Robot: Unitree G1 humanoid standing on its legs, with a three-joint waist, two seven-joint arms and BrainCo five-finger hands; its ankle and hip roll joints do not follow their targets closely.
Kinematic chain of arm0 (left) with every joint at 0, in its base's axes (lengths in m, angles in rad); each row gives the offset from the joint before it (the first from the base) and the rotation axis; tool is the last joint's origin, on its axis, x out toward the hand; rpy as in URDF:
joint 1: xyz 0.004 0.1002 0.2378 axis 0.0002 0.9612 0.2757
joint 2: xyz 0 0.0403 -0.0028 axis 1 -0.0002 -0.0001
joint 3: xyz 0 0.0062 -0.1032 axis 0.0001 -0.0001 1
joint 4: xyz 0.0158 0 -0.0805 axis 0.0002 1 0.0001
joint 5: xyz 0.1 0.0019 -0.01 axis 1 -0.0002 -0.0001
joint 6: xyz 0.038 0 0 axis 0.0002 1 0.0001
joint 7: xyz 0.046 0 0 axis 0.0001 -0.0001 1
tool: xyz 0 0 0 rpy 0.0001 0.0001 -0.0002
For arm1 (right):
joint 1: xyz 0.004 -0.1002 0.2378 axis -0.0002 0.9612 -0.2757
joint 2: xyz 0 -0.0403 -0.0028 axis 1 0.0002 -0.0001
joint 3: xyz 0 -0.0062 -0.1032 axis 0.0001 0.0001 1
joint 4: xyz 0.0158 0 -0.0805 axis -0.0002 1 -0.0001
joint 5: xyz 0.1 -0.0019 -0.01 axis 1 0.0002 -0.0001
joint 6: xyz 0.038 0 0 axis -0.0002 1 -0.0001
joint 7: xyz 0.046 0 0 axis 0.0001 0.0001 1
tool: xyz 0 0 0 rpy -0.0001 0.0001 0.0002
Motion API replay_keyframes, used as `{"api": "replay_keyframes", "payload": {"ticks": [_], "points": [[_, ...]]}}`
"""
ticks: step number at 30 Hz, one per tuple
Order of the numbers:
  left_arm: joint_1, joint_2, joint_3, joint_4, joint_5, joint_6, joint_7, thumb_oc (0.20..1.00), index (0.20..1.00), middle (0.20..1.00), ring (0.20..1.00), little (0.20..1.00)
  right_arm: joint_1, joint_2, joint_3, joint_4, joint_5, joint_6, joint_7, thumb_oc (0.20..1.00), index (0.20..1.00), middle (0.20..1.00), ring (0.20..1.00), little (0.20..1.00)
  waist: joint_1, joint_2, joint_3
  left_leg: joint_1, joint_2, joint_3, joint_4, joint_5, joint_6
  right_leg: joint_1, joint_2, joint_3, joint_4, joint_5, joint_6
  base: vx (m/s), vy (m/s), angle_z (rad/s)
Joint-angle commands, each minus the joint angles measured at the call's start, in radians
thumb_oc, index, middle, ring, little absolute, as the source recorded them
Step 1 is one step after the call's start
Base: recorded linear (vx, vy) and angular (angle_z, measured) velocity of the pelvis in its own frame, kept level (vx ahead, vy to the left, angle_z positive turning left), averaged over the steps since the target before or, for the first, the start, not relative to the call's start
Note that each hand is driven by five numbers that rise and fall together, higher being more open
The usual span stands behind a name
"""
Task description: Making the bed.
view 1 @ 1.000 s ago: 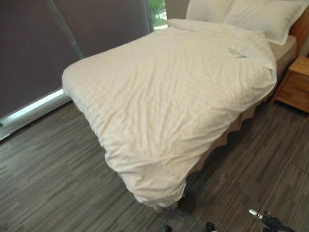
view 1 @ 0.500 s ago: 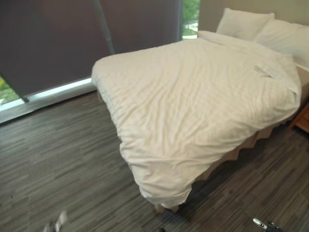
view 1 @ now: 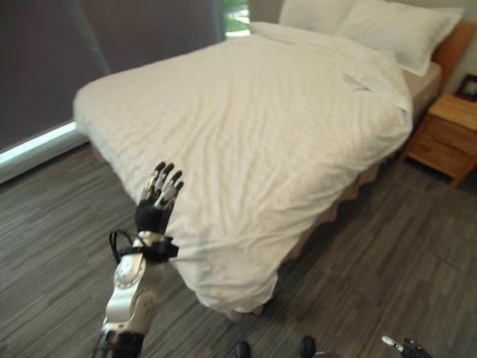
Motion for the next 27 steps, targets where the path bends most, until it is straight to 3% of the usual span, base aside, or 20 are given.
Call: {"api": "replay_keyframes", "payload": {"ticks": [1,7,12,27], "points": [[-0.059,0.035,0.023,0.062,-0.029,-0.066,0.043,0.200,0.200,0.200,0.200,0.200,-0.064,-0.011,0.039,-0.018,0.000,-0.026,-0.011,1.000,1.000,1.000,1.000,1.000,0.000,-0.032,0.038,0.000,0.006,-0.015,0.012,0.000,-0.028,-0.001,-0.045,0.023,0.025,0.028,0.069,-0.12,0.029,-0.44],[-0.234,0.034,0.004,0.342,-0.160,-0.067,0.066,0.200,0.200,0.200,0.200,0.200,-0.083,-0.019,0.078,-0.102,0.027,-0.041,-0.030,1.000,1.000,1.000,1.000,1.000,-0.030,-0.081,0.084,-0.093,0.013,0.015,0.012,0.022,-0.027,-0.112,-0.039,0.068,0.017,0.077,0.086,-0.10,0.050,-0.18],[-0.260,0.104,0.031,0.405,-0.155,-0.060,0.060,0.200,0.200,0.200,0.200,0.200,-0.084,-0.021,0.084,-0.162,0.047,-0.055,-0.033,1.000,1.000,1.000,1.000,1.000,-0.034,-0.107,0.090,-0.104,0.015,0.035,0.012,0.020,-0.025,-0.143,-0.040,0.093,0.017,0.093,0.097,-0.01,0.058,-0.17],[-0.308,0.145,0.082,0.480,-0.186,-0.082,0.068,0.200,0.200,0.200,0.200,0.200,-0.094,-0.003,0.162,-0.209,0.018,-0.062,-0.009,1.000,1.000,1.000,1.000,1.000,-0.027,-0.141,0.116,-0.095,0.007,0.042,0.012,0.010,-0.024,-0.144,-0.050,0.089,0.018,0.099,0.103,0.00,0.003,-0.01]]}}
